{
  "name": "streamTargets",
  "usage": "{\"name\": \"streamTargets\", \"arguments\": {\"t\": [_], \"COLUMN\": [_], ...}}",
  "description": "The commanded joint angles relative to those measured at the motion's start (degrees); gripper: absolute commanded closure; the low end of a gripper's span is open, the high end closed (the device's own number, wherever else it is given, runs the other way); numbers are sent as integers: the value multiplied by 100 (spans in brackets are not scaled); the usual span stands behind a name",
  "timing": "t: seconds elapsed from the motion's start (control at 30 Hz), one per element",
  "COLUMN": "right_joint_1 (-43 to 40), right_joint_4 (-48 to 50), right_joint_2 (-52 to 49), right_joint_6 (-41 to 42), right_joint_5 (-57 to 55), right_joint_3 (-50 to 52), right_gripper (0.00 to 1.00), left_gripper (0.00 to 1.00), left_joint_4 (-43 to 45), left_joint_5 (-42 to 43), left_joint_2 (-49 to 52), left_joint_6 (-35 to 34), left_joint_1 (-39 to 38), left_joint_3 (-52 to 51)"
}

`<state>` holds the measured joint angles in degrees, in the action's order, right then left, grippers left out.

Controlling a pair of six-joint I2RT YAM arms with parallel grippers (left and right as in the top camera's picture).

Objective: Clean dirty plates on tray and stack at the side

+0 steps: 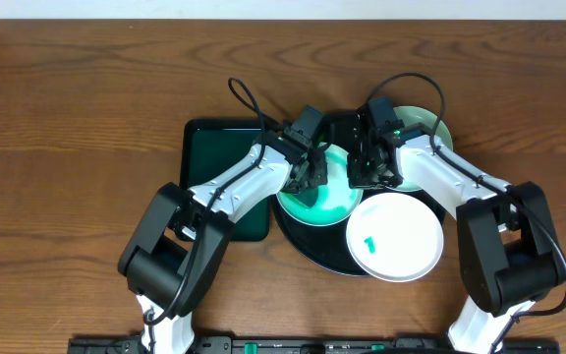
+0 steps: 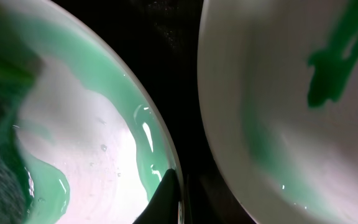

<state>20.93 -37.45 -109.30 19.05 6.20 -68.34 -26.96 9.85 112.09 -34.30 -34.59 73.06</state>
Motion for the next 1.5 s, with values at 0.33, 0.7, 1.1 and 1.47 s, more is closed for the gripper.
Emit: {"name": "streamTargets", "arguments": {"t": [0.33, 0.7, 1.1, 1.47], "right_joint_1": [131, 131, 131, 131], "right_joint_4": [22, 22, 28, 39], "right_joint_2": [-11, -11, -11, -11], "right_joint_6": [20, 20, 20, 20], "right_joint_5": [-17, -17, -17, -17], "right_joint_3": [68, 68, 68, 68], "right_gripper": [99, 99, 99, 99], "left_gripper": [93, 93, 93, 93], "left_joint_4": [-57, -256, -573, -852], "left_joint_5": [629, -710, -710, -715], "left_joint_2": [-1143, -1360, -1305, -999], "left_joint_6": [-48, -684, -695, -673], "left_joint_1": [-170, -170, -98, 26], "left_joint_3": [70, 68, 157, 271]}}
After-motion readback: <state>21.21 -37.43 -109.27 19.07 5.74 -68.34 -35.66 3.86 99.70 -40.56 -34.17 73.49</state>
